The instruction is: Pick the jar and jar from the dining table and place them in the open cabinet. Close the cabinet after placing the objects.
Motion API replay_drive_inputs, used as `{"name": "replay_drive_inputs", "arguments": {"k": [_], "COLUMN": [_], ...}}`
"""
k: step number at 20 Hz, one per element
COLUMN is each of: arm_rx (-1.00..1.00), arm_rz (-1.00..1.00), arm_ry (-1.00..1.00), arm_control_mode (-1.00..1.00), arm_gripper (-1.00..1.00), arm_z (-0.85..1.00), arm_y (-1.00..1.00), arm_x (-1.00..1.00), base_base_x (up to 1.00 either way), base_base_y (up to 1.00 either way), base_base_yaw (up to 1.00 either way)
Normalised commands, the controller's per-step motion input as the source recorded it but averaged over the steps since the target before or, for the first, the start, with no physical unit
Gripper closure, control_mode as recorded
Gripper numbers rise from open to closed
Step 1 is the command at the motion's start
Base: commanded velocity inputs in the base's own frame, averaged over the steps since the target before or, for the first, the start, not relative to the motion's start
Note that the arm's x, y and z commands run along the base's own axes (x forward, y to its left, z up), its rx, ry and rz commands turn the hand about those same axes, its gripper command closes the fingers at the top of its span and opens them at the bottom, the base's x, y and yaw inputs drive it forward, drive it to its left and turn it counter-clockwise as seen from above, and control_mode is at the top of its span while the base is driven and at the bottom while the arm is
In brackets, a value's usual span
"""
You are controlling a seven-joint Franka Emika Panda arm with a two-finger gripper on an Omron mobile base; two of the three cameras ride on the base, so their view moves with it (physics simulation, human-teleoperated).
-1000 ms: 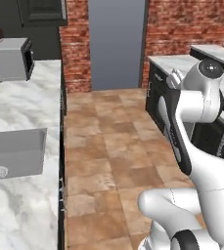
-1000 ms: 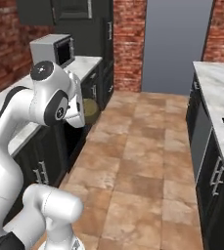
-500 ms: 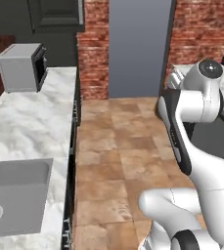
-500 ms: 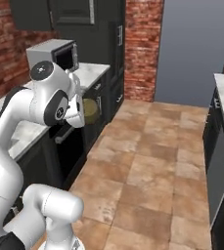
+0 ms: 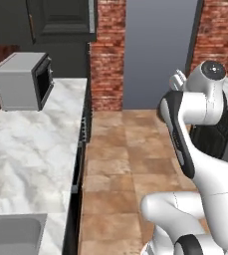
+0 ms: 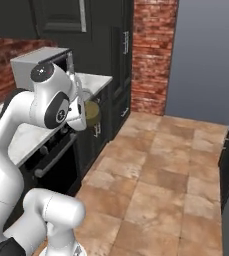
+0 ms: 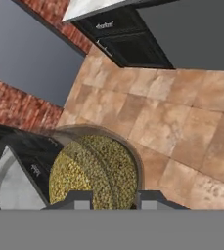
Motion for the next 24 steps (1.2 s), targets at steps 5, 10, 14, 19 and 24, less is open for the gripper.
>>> {"name": "replay_drive_inputs", "arguments": {"k": [5, 10, 14, 19, 24], "arm_rx": [0.00, 0.00, 0.00, 0.00, 0.00], "arm_rz": [0.00, 0.00, 0.00, 0.00, 0.00], "arm_ry": [0.00, 0.00, 0.00, 0.00, 0.00], "arm_control_mode": [1.00, 1.00, 1.00, 1.00, 1.00], "arm_gripper": [1.00, 1.00, 1.00, 1.00, 1.00], "arm_z": [0.00, 0.00, 0.00, 0.00, 0.00], "arm_y": [0.00, 0.00, 0.00, 0.00, 0.00], "arm_x": [0.00, 0.00, 0.00, 0.00, 0.00], "base_base_x": [1.00, 0.88, 0.68, 0.56, 0.42], "base_base_y": [-0.40, -0.44, -0.60, -0.67, -0.62], "base_base_yaw": [0.16, 0.20, 0.25, 0.29, 0.39]}}
